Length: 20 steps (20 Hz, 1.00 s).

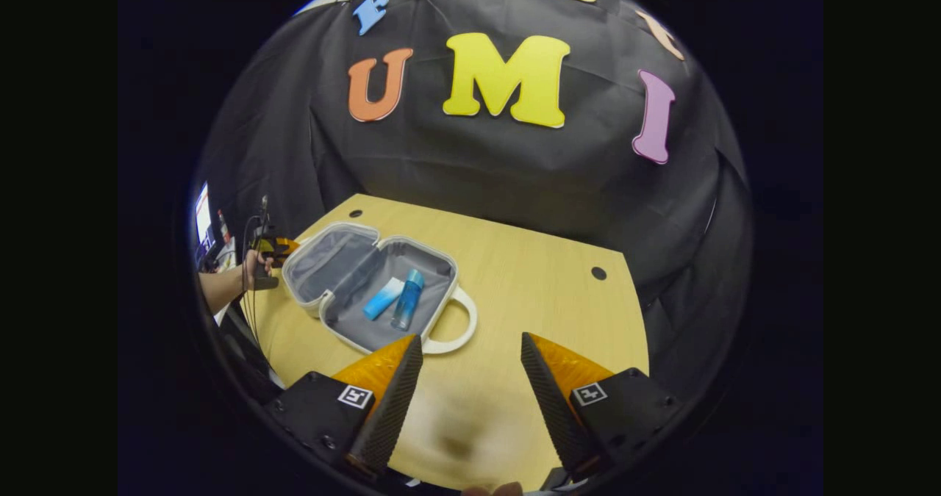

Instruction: First open the suitcase, pack the skin care products into it, and then close the suitcase.

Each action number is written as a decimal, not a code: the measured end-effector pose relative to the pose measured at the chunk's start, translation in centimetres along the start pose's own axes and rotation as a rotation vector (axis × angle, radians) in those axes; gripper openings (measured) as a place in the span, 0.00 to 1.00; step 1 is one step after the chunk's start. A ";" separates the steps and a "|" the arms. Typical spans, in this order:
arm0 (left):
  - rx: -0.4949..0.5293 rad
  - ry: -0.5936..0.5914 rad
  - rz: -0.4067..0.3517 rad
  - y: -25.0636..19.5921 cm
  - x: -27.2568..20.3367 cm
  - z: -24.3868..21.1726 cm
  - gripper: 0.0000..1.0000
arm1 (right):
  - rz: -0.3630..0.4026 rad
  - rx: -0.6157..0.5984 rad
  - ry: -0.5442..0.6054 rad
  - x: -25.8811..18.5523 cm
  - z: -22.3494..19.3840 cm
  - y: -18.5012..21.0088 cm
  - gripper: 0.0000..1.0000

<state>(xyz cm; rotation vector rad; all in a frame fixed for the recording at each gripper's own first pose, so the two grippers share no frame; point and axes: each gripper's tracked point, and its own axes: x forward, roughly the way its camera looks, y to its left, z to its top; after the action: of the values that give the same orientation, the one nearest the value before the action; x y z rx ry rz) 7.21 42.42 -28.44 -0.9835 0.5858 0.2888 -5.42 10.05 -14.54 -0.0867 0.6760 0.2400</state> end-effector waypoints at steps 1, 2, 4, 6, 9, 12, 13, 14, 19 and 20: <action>0.005 -0.008 0.005 -0.5 -0.2 0.2 0.16 | 0.002 0.024 -0.008 -0.2 -0.2 0.2 0.79; 0.024 -0.019 0.012 -1.0 -0.7 0.5 0.13 | -0.002 0.038 -0.021 -0.6 -0.1 0.3 0.80; 0.080 -0.051 0.022 -2.8 -2.0 1.3 0.12 | -0.018 0.053 -0.057 -1.1 0.3 -0.3 0.78; 0.162 -0.104 0.010 -5.9 -3.8 2.7 0.11 | -0.029 0.068 -0.097 -1.9 1.0 -1.0 0.80; 0.320 -0.173 -0.038 -12.5 -7.0 3.2 0.11 | -0.046 0.097 -0.164 -3.3 2.3 -2.3 0.80; 0.496 -0.210 -0.123 -20.3 -10.1 1.2 0.11 | -0.061 0.100 -0.227 -4.9 2.9 -3.6 0.80; 0.554 -0.214 -0.157 -23.1 -11.1 -0.4 0.11 | -0.068 0.103 -0.244 -5.2 3.1 -3.9 0.80; 0.613 -0.220 -0.182 -25.6 -11.7 -1.9 0.11 | -0.078 0.106 -0.259 -5.6 3.1 -4.4 0.80; 0.844 -0.222 -0.270 -34.4 -12.8 -12.5 0.10 | -0.114 0.174 -0.285 -6.2 2.5 -6.9 0.78; 0.866 -0.217 -0.310 -35.6 -12.9 -14.9 0.10 | -0.130 0.182 -0.286 -6.5 2.3 -7.7 0.78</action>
<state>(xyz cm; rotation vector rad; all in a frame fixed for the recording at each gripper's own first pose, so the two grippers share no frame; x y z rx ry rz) 9.01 11.25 -2.31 -0.1879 0.2952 -0.1395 -7.02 1.73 -8.69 0.0771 0.4032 0.0628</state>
